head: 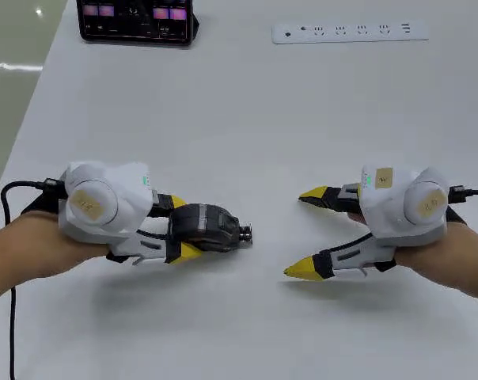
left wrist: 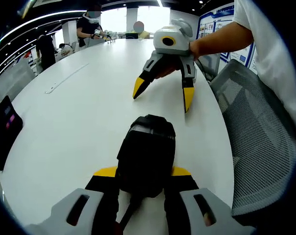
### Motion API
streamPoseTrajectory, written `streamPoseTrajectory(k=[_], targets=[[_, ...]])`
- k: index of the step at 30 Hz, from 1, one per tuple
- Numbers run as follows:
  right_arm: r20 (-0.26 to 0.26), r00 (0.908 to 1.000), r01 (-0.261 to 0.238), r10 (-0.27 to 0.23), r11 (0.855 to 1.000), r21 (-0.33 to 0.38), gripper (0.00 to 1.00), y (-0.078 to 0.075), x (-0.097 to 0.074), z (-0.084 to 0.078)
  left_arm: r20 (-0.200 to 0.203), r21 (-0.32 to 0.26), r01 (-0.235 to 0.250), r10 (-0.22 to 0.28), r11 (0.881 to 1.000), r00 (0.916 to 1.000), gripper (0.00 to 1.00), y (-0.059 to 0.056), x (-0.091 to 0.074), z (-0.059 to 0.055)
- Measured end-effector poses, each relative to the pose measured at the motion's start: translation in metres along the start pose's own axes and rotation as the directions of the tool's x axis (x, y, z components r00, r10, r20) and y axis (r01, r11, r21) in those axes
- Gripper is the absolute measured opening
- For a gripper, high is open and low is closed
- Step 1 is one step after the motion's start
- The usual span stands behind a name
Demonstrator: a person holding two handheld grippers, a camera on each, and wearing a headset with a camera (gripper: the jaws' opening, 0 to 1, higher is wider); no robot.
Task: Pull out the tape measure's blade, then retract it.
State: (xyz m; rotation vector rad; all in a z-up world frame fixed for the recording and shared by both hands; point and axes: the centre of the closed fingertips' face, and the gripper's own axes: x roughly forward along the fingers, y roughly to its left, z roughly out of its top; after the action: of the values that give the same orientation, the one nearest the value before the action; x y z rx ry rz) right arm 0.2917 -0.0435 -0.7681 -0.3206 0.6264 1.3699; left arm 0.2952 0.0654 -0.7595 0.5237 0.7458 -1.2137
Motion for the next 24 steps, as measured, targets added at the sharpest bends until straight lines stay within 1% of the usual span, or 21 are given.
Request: streamPoseTrajectory(k=[3,6,8,12,24], targets=[[0.006,1.0,-0.005,0.005,1.0,-0.002,0.66,-0.001,0.003,0.0,0.0,0.011,-0.007,0.007,1.0,1.0,0.3,0.0,0.0,0.0],[0.021,0.9997,-0.009,0.009,1.0,0.001,0.64,-0.001,0.005,0.004,-0.007,0.013,-0.008,0.008,1.0,0.9999,0.3,0.001,0.0,-0.001],[0.015,0.9998,-0.008,0.008,1.0,-0.014,0.63,-0.002,0.008,0.004,-0.008,0.011,-0.009,0.009,1.0,0.9999,0.3,0.002,0.0,-0.001],[0.018,0.9998,-0.013,0.014,1.0,-0.017,0.6,-0.002,0.011,0.005,-0.008,0.005,-0.015,0.015,1.0,0.9999,0.29,0.003,0.001,0.0],[0.031,0.9987,-0.039,0.041,0.998,-0.048,0.5,-0.001,0.023,0.011,-0.014,0.029,-0.008,0.008,1.0,0.9999,0.29,0.007,0.001,0.001]])
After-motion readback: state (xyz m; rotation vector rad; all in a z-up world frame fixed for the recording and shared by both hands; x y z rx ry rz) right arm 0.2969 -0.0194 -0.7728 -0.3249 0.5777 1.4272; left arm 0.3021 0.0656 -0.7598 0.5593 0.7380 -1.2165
